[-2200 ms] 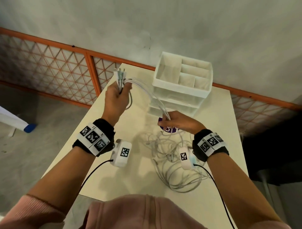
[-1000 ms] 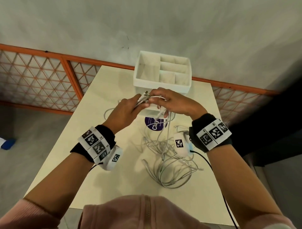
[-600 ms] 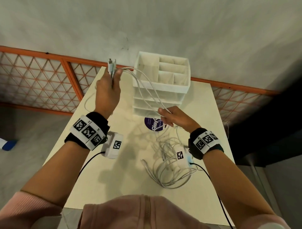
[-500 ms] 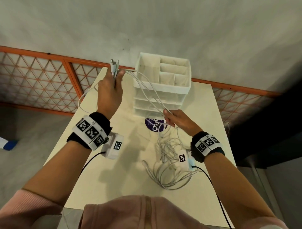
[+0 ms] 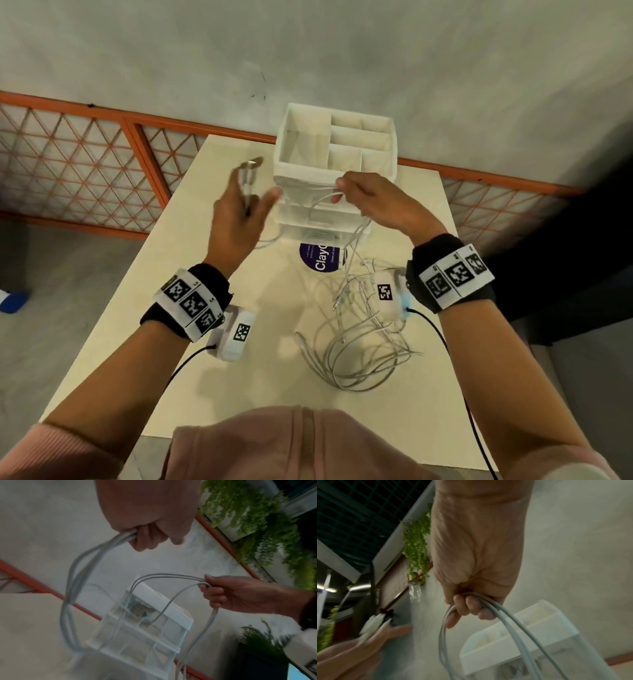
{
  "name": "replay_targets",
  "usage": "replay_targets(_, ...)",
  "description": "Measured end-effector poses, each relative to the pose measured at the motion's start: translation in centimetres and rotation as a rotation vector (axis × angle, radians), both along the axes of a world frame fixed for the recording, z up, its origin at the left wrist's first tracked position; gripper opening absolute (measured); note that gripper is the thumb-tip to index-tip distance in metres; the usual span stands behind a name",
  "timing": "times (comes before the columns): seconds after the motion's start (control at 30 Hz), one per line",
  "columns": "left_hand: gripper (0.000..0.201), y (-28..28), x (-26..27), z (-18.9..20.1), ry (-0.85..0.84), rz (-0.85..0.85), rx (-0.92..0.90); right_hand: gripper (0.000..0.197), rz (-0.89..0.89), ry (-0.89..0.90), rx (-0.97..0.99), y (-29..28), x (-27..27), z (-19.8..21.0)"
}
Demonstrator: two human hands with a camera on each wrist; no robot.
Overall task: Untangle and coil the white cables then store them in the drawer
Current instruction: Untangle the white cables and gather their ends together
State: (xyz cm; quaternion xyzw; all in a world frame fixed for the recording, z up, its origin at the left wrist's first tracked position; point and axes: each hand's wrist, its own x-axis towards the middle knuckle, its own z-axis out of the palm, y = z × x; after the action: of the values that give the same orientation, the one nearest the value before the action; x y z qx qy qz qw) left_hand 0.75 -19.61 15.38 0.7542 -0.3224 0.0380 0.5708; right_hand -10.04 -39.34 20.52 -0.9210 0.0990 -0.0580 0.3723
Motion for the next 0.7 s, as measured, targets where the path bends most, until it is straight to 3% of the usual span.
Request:
replay_targets(0.07, 0.056, -1.0, -0.8, 0.4, 0.018, -0.208, 0.072, 0.035, 0.065, 0.031, 0.000, 1.5, 0.6, 0.2)
replay_targets(0.17, 0.031, -2.0, -1.0, 0.4, 0.001, -0.301, 0.176, 0.032, 0.119, -0.004, 0.111, 2.8, 0.9, 0.9)
replay_targets(0.27, 0.024, -1.8, -0.4, 0.3, -0.152, -0.248, 0.209, 0.018, 0.124, -0.014, 0.167, 2.1, 0.4, -0.1)
replay_targets(0.37, 0.026, -1.1, 0.2, 0.8, -0.267, -0.112, 0.156, 0.014, 0.103, 0.091, 0.246, 0.4, -0.3, -4.5)
replay_targets(0.47, 0.028, -0.4, 0.6, 1.9, -0.224, 0.062, 0.067, 0.012, 0.101, 0.318, 0.247, -0.8, -1.4, -9.8)
replay_targets(0.57, 0.031, 0.2, 1.2, 2.2, -0.162, 0.147, 0.008, 0.025, 0.055, 0.535, 0.091, -1.7, -2.6, -14.1)
replay_targets(0.7, 0.036, 0.8, 1.8, 0.9, -0.144, 0.189, 0.065, 0.029, -0.138, 0.488, 0.018, -2.7, -3.4, -16.1)
